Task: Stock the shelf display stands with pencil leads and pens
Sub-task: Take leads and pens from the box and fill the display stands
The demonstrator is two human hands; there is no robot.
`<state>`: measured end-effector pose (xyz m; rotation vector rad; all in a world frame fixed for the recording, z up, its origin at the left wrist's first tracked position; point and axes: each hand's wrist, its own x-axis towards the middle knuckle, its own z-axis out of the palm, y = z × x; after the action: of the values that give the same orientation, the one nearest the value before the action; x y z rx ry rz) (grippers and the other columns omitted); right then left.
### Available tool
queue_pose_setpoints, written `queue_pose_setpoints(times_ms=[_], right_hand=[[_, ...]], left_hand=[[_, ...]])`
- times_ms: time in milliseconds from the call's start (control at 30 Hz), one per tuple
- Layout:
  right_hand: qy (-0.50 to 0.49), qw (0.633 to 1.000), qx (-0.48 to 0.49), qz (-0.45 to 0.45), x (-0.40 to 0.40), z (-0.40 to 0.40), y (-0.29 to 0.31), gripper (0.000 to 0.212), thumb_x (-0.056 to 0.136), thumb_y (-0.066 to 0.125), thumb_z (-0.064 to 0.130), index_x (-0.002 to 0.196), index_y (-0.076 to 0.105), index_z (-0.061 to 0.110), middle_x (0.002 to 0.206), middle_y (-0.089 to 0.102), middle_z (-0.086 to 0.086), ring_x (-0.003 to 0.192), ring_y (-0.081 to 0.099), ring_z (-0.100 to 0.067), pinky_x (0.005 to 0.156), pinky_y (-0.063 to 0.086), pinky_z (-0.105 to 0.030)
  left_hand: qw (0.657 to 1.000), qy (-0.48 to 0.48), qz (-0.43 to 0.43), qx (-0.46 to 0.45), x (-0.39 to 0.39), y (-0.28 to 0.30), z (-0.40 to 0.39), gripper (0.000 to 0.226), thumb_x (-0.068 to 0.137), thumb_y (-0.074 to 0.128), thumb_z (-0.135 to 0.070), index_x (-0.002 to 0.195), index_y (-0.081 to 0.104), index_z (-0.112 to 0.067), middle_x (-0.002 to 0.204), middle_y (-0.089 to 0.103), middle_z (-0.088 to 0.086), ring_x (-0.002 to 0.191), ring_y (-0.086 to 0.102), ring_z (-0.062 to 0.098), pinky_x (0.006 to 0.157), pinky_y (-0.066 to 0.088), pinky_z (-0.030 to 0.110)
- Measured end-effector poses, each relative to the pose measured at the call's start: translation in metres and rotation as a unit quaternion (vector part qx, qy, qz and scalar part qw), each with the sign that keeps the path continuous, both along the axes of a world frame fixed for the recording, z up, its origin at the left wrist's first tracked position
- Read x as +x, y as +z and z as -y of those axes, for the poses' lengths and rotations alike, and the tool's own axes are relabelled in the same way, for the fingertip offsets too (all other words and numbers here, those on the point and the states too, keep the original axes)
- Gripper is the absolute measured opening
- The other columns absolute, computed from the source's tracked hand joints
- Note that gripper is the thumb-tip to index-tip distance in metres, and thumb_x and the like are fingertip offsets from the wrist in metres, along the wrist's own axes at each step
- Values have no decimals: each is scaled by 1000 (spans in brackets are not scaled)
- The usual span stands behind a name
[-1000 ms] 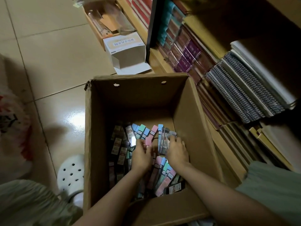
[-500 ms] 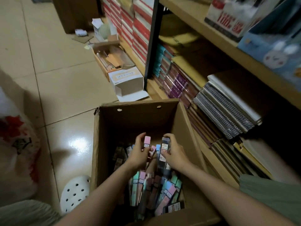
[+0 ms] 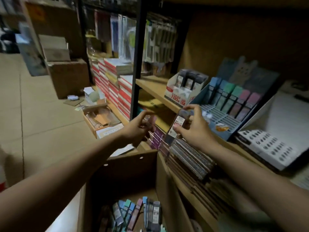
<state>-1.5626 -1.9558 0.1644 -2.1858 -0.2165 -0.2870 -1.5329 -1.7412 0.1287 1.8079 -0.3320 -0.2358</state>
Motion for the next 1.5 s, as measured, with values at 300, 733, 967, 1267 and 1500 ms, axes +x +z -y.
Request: queue_pose_setpoints(times_ms=[300, 733, 967, 1267, 1500], right_hand=[[-68, 989, -88, 102, 40, 48, 111, 46, 89, 66, 9, 113, 33, 31, 99, 61, -1, 76, 69, -15, 65, 61, -37], [-71, 947, -238, 205, 145, -6, 132, 43, 79, 76, 4, 112, 50, 12, 110, 58, -7, 94, 54, -13, 72, 48, -24], [-100, 945, -258, 174, 181, -8, 110, 40, 79, 76, 6, 106, 49, 19, 110, 58, -3, 98, 59, -19, 69, 50, -26], [-115, 896, -386, 188, 180, -11, 92, 34, 80, 77, 17, 102, 51, 17, 107, 55, -4, 98, 58, -24, 73, 50, -34], [-104, 903, -369, 195, 158, -6, 105, 28, 91, 62, 17, 119, 58, 12, 119, 47, -6, 103, 52, -20, 82, 50, -29]], left_hand=[[991, -27, 27, -130, 25, 54, 34, 45, 99, 46, -11, 129, 44, -44, 105, 64, 7, 78, 62, 13, 68, 54, 26], [959, 38, -68, -272, 65, 59, 26, 30, 96, 49, -6, 124, 52, -14, 104, 69, 8, 89, 68, 17, 76, 57, 26], [956, 56, -54, -284, 73, 49, 24, 23, 98, 47, -7, 118, 59, -11, 105, 73, 2, 92, 69, 16, 73, 58, 27], [958, 65, -74, -269, 68, 43, 37, 26, 97, 49, -9, 122, 57, -13, 104, 71, 5, 90, 69, 18, 71, 56, 27], [957, 80, -44, -276, 60, 48, 48, 28, 97, 52, -11, 123, 58, -15, 99, 71, 7, 84, 71, 14, 70, 57, 25]])
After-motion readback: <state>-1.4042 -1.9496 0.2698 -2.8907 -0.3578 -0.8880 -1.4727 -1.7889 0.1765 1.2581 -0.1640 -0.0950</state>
